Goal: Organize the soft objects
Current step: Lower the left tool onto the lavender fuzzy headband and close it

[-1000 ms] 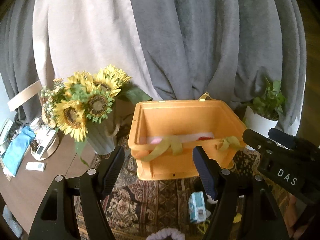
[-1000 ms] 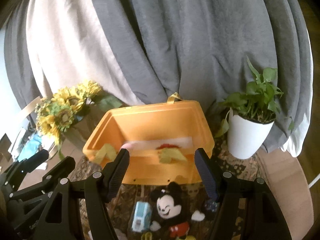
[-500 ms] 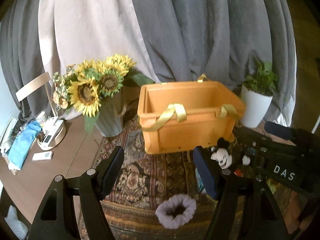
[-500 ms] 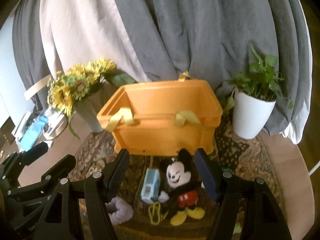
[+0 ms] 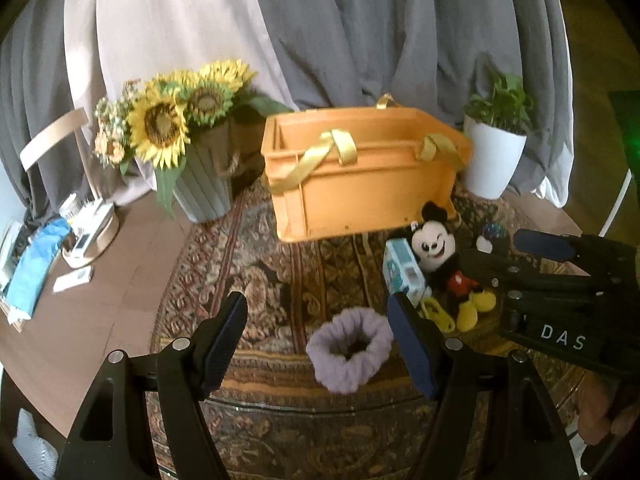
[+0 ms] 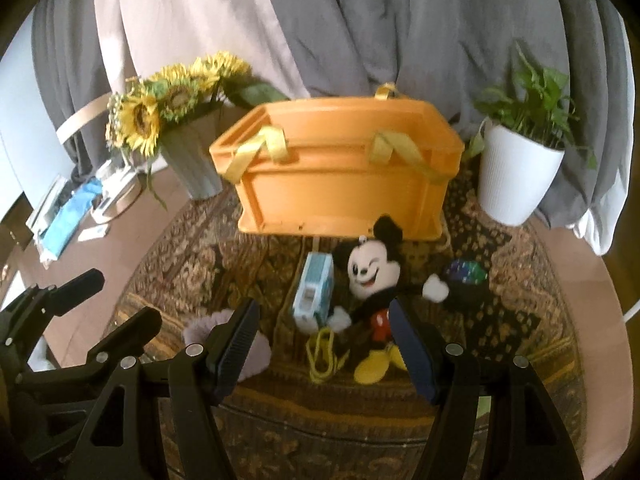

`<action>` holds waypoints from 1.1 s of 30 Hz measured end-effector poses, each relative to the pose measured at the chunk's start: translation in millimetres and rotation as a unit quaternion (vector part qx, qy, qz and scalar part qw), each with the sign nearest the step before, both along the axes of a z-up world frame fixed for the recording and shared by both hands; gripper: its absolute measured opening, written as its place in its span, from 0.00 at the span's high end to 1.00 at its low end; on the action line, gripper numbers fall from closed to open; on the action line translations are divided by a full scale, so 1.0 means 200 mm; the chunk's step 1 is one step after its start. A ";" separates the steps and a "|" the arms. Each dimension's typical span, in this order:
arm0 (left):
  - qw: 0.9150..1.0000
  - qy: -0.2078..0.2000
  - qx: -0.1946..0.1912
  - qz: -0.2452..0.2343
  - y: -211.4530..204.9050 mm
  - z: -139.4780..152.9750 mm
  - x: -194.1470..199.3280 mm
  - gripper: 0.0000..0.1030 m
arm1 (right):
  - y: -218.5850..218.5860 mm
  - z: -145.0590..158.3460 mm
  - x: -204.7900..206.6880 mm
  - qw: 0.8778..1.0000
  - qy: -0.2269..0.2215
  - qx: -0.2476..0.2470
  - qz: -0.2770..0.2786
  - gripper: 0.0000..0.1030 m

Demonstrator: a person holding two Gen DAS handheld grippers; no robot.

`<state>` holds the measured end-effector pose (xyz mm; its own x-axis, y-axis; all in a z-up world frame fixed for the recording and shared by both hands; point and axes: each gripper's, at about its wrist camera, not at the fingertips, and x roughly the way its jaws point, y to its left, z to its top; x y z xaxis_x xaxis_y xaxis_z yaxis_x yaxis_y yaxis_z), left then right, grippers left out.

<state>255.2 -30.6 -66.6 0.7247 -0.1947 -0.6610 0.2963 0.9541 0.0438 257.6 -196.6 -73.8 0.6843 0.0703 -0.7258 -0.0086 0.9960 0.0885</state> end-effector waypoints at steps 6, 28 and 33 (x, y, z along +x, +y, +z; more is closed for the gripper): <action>1.000 0.021 0.000 -0.010 0.02 -0.10 -0.03 0.30 | 0.02 -0.09 0.00 0.999 0.031 0.003 0.006 0.34; 0.992 0.118 0.003 -0.054 -0.01 -0.47 0.05 0.29 | 0.06 -0.39 0.12 0.992 0.115 -0.026 0.037 0.35; 0.992 0.115 0.015 -0.059 -0.04 -0.50 0.10 0.29 | 0.06 -0.44 0.16 0.991 0.125 -0.024 0.040 0.42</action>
<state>274.4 -38.3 -167.1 0.5282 -0.2468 -0.8125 0.4110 0.9116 -0.0097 290.2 -185.1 -161.6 0.4758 0.0784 -0.8761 -0.0717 0.9962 0.0502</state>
